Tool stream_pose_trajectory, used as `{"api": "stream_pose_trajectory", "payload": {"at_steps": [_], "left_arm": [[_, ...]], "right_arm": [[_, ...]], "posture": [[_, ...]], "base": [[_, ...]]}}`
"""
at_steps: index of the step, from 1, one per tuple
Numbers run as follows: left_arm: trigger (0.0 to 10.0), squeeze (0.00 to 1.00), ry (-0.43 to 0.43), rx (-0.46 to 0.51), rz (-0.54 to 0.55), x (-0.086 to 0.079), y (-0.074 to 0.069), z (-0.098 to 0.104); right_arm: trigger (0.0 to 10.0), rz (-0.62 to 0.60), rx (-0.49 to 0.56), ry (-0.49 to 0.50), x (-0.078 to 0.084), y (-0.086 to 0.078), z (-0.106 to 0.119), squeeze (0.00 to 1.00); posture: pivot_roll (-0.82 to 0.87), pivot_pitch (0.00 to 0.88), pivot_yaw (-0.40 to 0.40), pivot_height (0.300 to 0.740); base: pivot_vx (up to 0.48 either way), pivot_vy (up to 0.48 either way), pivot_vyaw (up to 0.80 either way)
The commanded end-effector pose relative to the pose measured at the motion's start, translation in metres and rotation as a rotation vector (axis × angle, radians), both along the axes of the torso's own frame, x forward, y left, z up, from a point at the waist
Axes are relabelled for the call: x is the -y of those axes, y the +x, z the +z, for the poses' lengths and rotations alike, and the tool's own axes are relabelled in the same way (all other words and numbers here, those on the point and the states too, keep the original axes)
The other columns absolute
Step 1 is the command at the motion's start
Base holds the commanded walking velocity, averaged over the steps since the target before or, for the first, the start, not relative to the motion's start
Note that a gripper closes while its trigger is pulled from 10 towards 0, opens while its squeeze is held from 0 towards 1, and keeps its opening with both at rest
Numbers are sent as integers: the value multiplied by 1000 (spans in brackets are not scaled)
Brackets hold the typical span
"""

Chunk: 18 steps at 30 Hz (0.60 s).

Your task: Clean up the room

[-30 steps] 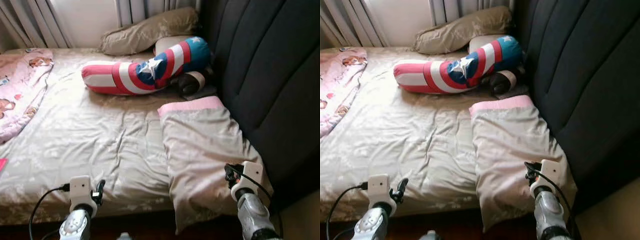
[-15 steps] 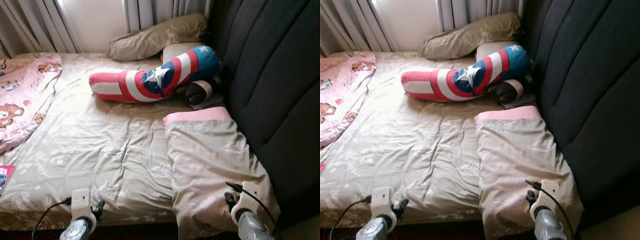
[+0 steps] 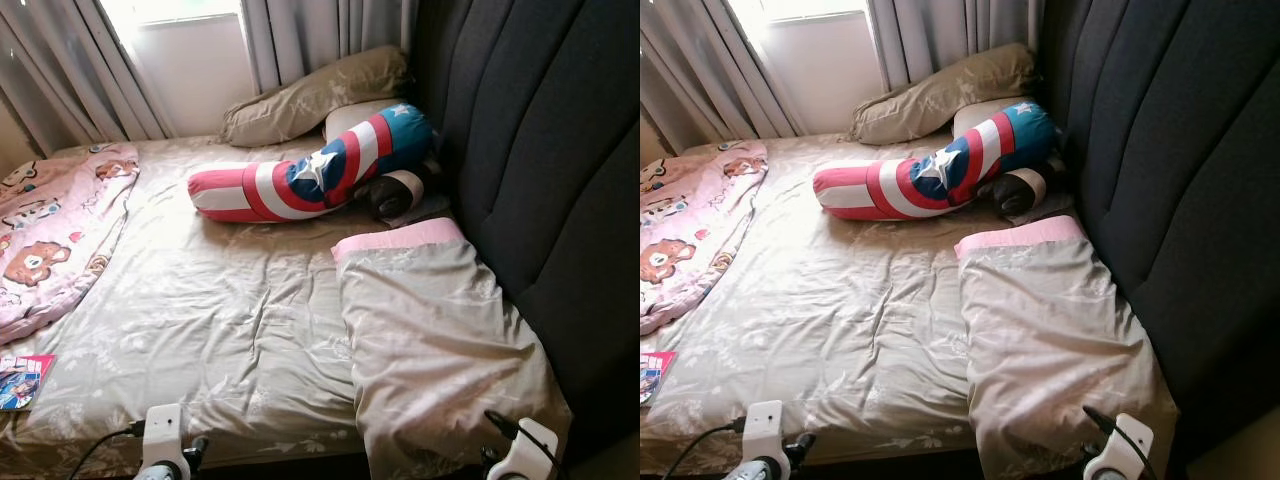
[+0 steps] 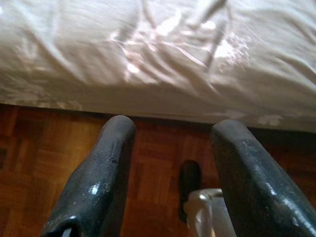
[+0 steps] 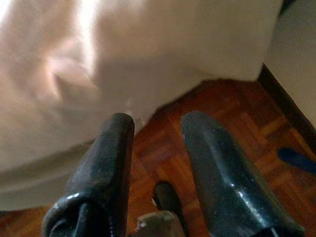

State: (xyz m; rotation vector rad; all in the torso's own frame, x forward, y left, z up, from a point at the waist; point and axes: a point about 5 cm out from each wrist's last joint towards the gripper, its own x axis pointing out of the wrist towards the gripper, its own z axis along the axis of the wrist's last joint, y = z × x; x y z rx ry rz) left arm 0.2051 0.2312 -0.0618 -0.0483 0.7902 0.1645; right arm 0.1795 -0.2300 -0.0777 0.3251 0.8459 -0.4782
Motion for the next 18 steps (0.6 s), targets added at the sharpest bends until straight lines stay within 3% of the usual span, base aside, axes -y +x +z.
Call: {"api": "stream_pose_trajectory", "payload": {"at_steps": [1,6,10,15,18], "left_arm": [[10000,0,1,-47,-3,3,-9,-6],[10000,0,-6,-75,14,0,-18,-11],[10000,0,-8,-113,43,-8,-34,-16],[10000,0,-11,-135,55,-13,-44,-20],[10000,0,-10,-143,54,-16,-49,-20]], "right_arm": [[10000,22,-21,-1,0,-3,-2,0],[10000,61,-17,7,-2,-3,-2,0],[10000,150,-13,15,-12,5,0,0],[10000,162,-20,15,-14,5,-1,0],[10000,194,-30,9,-16,3,-3,0]], "posture": [[-30,0,69,740],[-13,0,50,740],[-3,0,21,740],[-2,0,19,740],[1,0,21,740]], "base": [[0,0,0],[0,0,0],[0,0,0],[0,0,0],[0,0,542]]}}
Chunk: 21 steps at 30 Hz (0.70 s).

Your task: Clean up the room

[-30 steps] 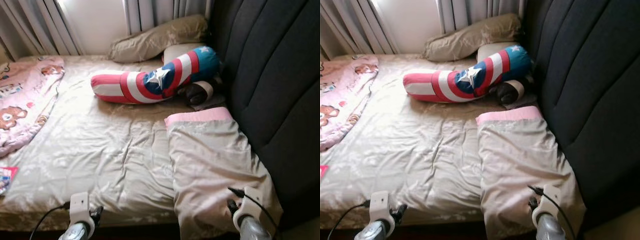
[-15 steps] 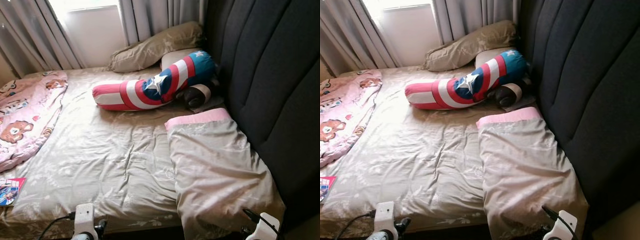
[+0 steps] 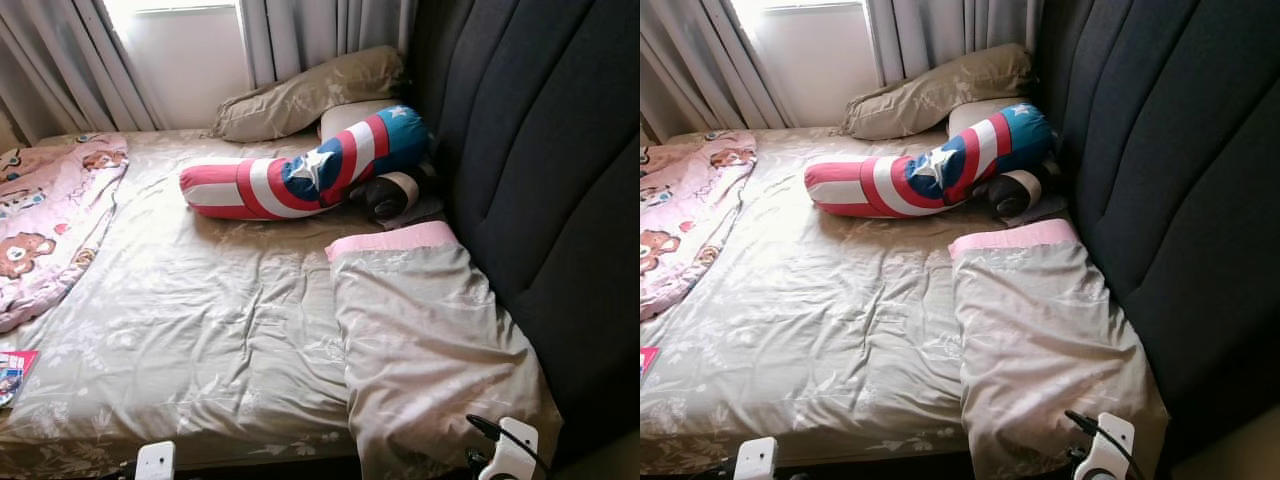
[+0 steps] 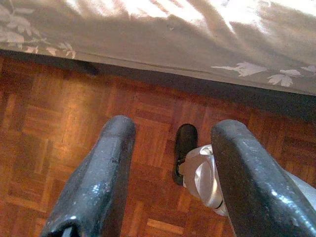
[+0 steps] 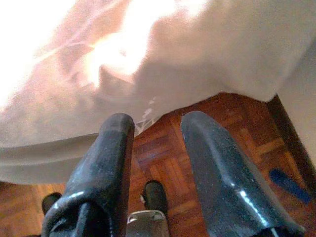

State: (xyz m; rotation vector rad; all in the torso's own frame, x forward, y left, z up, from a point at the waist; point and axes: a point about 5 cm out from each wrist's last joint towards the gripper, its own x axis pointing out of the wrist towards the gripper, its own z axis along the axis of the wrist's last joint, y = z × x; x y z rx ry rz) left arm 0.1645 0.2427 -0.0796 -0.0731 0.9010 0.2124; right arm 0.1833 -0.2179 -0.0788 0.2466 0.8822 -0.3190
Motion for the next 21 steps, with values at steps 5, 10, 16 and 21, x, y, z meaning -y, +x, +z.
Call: {"api": "stream_pose_trajectory", "payload": {"at_steps": [5,10,16,21], "left_arm": [[10000,0,4,-35,0,-5,-10,-3],[10000,0,1,-39,-5,0,-11,-5],[10000,0,-9,-38,-20,16,-5,-7],[10000,0,-15,-36,-30,25,-1,-7]], "right_arm": [[10000,64,-27,-8,-5,-1,-2,0],[10000,74,-11,17,-8,6,1,0],[10000,161,-6,24,-15,12,3,0],[10000,74,-4,49,-12,12,3,0]], "posture": [[-1,0,29,740],[2,0,17,740],[1,0,20,740],[-11,0,23,740]], "base": [[0,0,800],[0,0,800],[0,0,667],[0,0,0]]}}
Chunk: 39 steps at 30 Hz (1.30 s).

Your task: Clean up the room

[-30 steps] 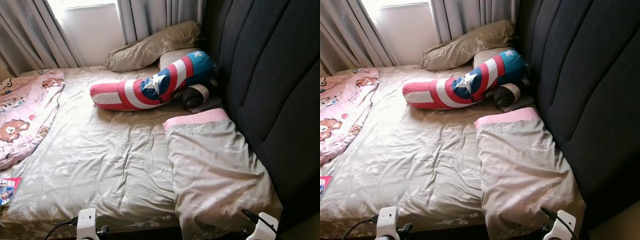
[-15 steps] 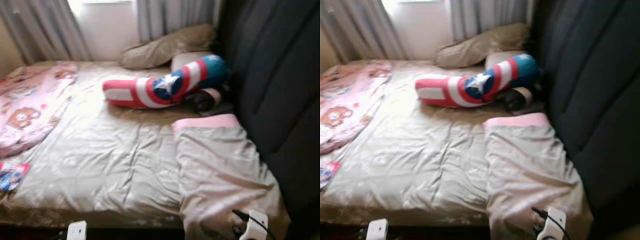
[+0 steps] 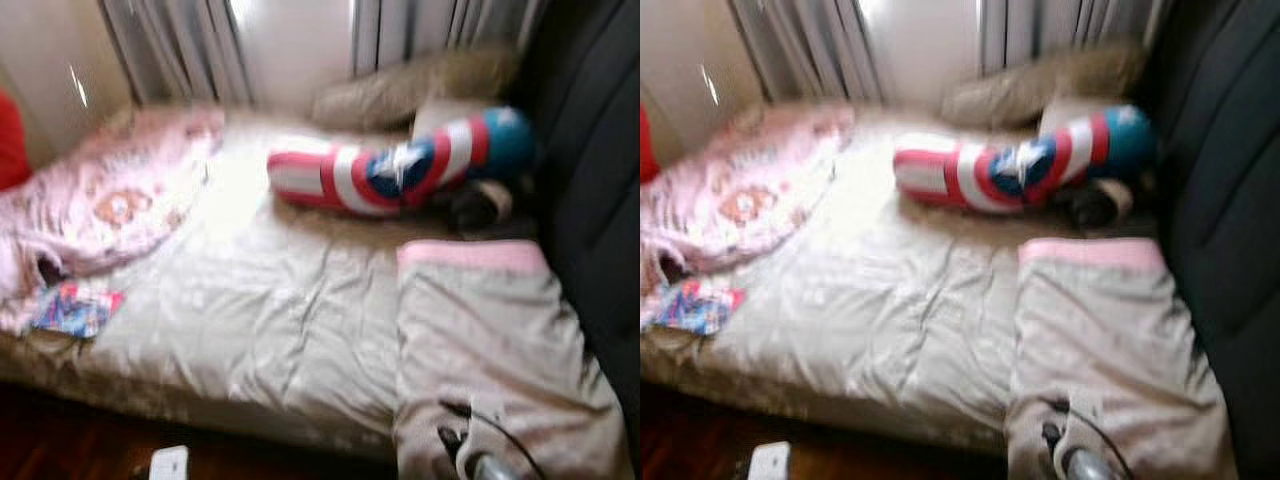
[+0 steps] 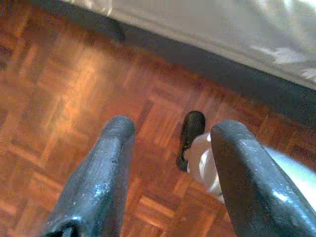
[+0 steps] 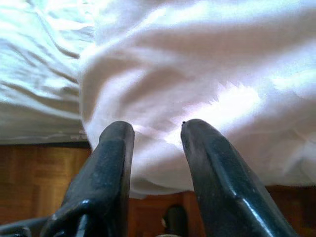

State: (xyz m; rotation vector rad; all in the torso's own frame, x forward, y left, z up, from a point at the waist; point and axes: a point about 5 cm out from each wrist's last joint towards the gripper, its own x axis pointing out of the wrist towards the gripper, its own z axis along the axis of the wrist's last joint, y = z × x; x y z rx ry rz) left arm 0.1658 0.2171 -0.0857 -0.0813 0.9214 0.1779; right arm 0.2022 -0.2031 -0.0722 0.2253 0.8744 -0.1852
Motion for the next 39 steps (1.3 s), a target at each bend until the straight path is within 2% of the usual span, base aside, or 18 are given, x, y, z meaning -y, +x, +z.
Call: {"api": "stream_pose_trajectory", "payload": {"at_steps": [1,4,7,10,15,19,24,30,39], "left_arm": [[10000,0,7,-18,-4,2,-1,-1],[10000,0,3,-18,-5,4,-1,-2],[10000,0,7,-16,-22,6,0,-2],[10000,0,9,-17,-29,6,-1,-2],[10000,0,20,-26,-27,-6,-9,-2],[10000,0,28,-36,-21,-16,-16,-3],[10000,0,34,-41,-12,-24,-17,-1],[10000,0,34,-41,-12,-23,-13,0],[10000,0,27,-38,-11,-11,-9,-2]], "right_arm": [[10000,-80,-35,19,3,-9,-5,0],[10000,-117,-46,28,2,-12,-7,0],[10000,-105,-63,27,-1,-15,-9,0],[10000,-111,-66,21,3,-14,-8,0],[10000,-118,-71,7,7,-13,-7,0],[10000,-111,-68,14,3,-15,-8,0],[10000,-113,-68,20,2,-16,-9,0],[10000,-110,-68,18,2,-15,-8,0],[10000,-97,-68,16,2,-14,-8,0]], "posture": [[-10,0,22,740],[-8,0,23,740],[-3,0,22,740],[-7,0,22,740],[-10,0,27,740],[-12,0,30,740],[-1,0,30,740],[7,0,30,740],[13,0,26,740]], "base": [[0,0,0],[0,0,0],[0,0,0],[0,0,0],[0,279,0],[0,480,0],[0,480,0],[0,480,0],[0,480,0]]}}
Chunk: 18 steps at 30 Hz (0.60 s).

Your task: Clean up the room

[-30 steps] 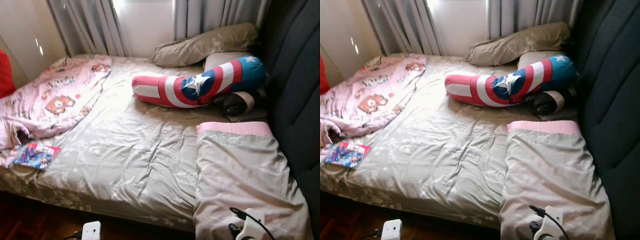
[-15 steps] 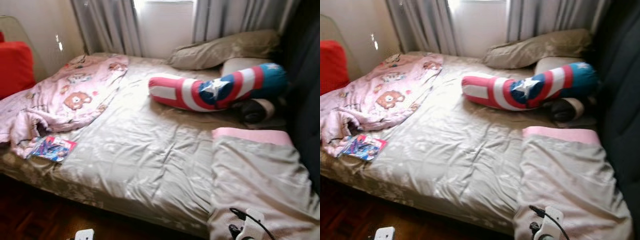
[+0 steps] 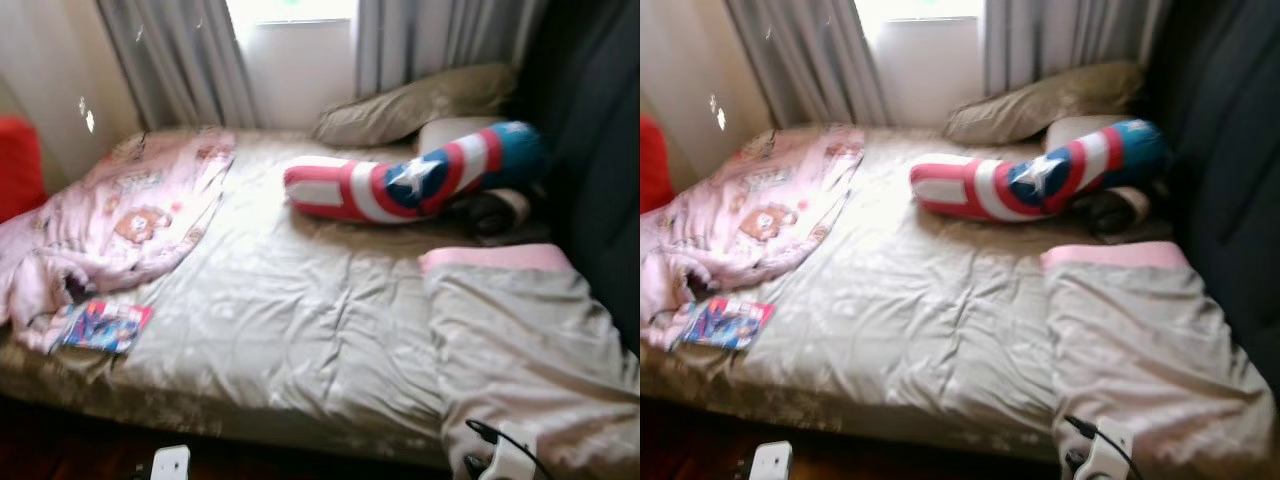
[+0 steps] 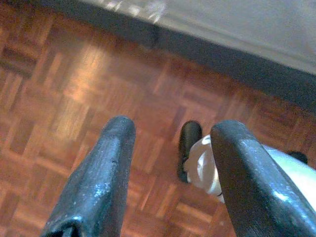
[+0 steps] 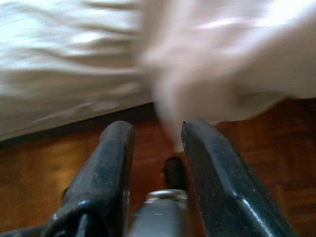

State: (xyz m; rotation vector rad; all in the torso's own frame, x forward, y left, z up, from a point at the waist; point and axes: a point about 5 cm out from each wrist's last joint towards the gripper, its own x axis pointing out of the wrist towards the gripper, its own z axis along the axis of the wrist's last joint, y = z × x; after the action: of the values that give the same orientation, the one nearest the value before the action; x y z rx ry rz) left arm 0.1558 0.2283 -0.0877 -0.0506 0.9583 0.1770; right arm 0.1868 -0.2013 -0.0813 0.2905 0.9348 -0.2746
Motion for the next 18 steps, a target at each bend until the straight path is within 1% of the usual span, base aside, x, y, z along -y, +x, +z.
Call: {"api": "stream_pose_trajectory", "payload": {"at_steps": [1,7,12,14,15,18], "left_arm": [[10000,0,4,2,3,1,1,0],[10000,0,-1,11,3,5,4,0],[10000,0,-3,14,2,5,3,0],[10000,0,-2,11,8,2,-1,-1],[10000,0,-2,11,8,2,-1,-1],[10000,0,1,2,19,-5,-8,-1]], "right_arm": [[10000,3,0,-12,4,1,1,0],[10000,12,-1,-15,4,1,1,0],[10000,22,-3,-19,5,1,1,0],[10000,31,-3,-21,5,1,1,0],[10000,31,-3,-21,5,1,1,0],[10000,42,-5,-25,6,1,1,0]], "posture": [[14,0,28,740],[10,0,26,740],[11,0,23,740],[14,0,18,740],[14,0,18,740],[14,0,16,740]], "base": [[0,480,0],[0,480,0],[0,480,0],[0,480,0],[0,480,0],[0,480,0]]}}
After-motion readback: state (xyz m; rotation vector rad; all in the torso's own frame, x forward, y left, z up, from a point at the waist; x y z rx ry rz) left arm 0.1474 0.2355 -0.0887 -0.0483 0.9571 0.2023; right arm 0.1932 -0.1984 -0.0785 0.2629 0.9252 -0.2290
